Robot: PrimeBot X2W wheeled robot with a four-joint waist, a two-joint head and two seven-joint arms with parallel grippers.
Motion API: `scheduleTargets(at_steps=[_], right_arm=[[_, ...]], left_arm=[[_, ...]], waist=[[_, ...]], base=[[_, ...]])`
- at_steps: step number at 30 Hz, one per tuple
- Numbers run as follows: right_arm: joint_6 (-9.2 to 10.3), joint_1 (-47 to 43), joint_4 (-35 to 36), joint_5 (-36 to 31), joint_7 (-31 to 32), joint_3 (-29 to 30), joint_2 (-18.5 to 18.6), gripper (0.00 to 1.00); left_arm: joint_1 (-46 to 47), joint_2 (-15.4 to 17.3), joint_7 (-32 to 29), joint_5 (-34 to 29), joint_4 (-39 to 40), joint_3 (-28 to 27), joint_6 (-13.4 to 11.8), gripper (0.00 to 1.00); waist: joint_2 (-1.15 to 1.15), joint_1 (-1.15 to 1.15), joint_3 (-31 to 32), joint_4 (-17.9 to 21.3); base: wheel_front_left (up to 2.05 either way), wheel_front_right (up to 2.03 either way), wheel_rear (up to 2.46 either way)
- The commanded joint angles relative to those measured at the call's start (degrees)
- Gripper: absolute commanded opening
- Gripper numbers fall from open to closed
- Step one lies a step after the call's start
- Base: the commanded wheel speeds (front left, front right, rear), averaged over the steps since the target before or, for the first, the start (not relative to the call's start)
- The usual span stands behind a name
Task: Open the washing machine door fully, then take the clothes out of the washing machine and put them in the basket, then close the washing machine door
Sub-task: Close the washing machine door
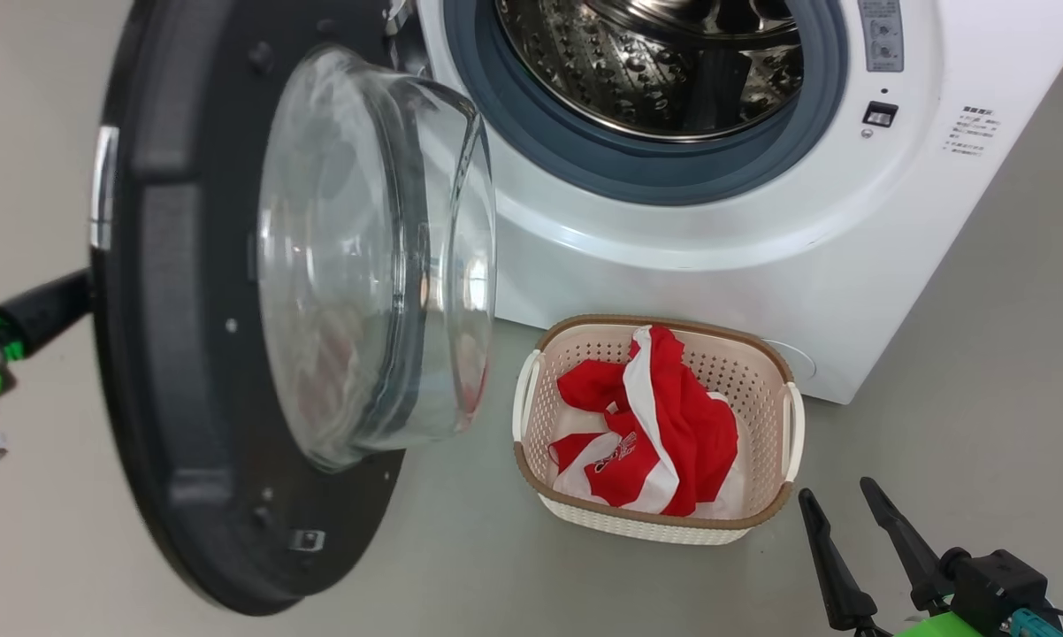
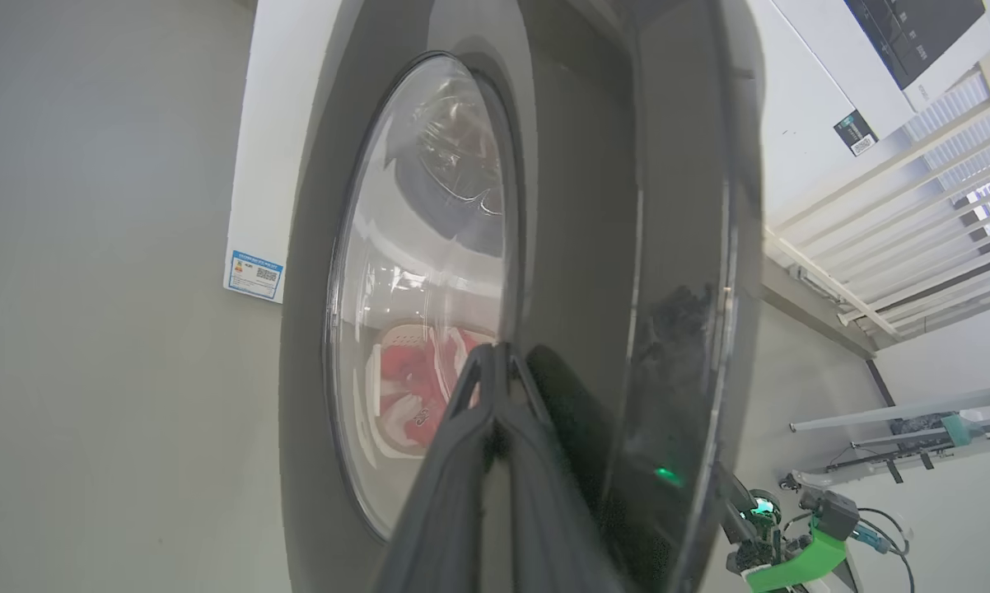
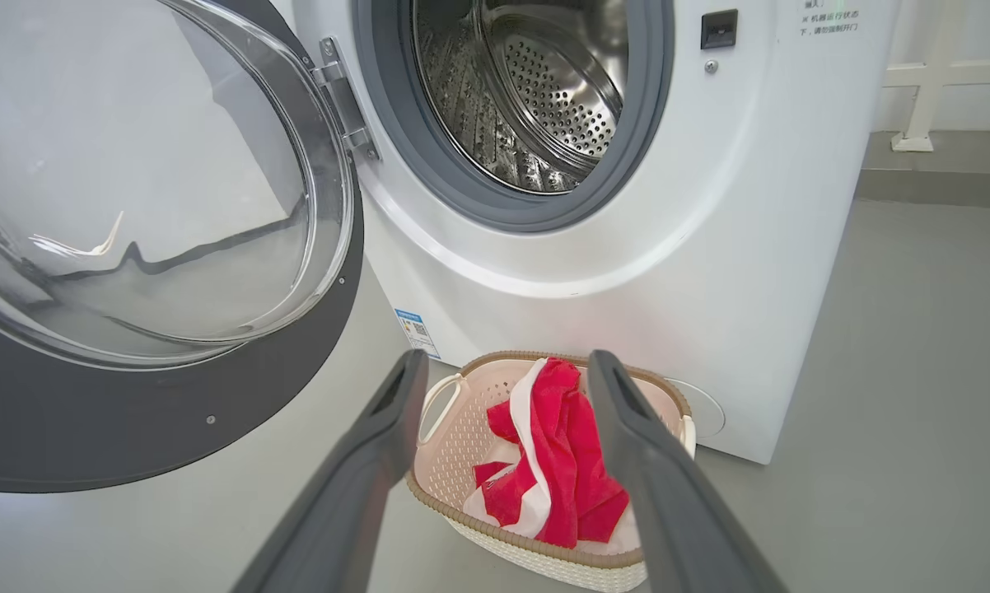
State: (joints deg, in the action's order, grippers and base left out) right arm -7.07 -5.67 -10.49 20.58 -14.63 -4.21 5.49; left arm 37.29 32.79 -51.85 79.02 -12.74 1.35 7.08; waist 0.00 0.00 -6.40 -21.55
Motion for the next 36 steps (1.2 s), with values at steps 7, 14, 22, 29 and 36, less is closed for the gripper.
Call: scheduleTargets(at_steps=[7,14,22,29,36], right_arm=[[-0.42,0.73,1.22,-0.46,-0.37,-1.22,0.4,1.0],[-0.42,0.42,1.25,-0.45,-0.37,-1.26,0.29,1.0],[-0.42,0.9,1.34,-0.53,-0.37,-1.12,0.1,1.0],[-0.42,1.08,1.31,-0.49,-0.37,-1.01,-0.05,1.0],[-0.42,0.9,1.17,-0.49,-0.37,-1.06,-0.39,1.0]], left_arm=[[0.57,0.12,1.99,1.22,7.62,1.06,0.41,0.0],[0.96,-2.29,5.18,0.11,11.84,4.18,0.41,0.0],[2.44,-4.01,8.97,-0.86,13.91,6.55,0.41,0.0],[0.73,-2.93,11.62,-1.06,13.32,6.69,0.41,0.0],[-4.27,-2.62,15.5,-0.27,12.46,5.87,0.41,0.0]], waist=[[0.0,0.0,0.39,1.45],[0.0,0.0,0.68,2.5],[0.0,0.0,0.05,3.02],[0.0,0.0,-0.02,3.07],[0.0,0.0,1.09,2.64]], base=[[0.0,0.0,0.0],[0.0,0.0,0.0],[0.0,0.0,0.0],[0.0,0.0,0.0],[0.0,0.0,0.0]])
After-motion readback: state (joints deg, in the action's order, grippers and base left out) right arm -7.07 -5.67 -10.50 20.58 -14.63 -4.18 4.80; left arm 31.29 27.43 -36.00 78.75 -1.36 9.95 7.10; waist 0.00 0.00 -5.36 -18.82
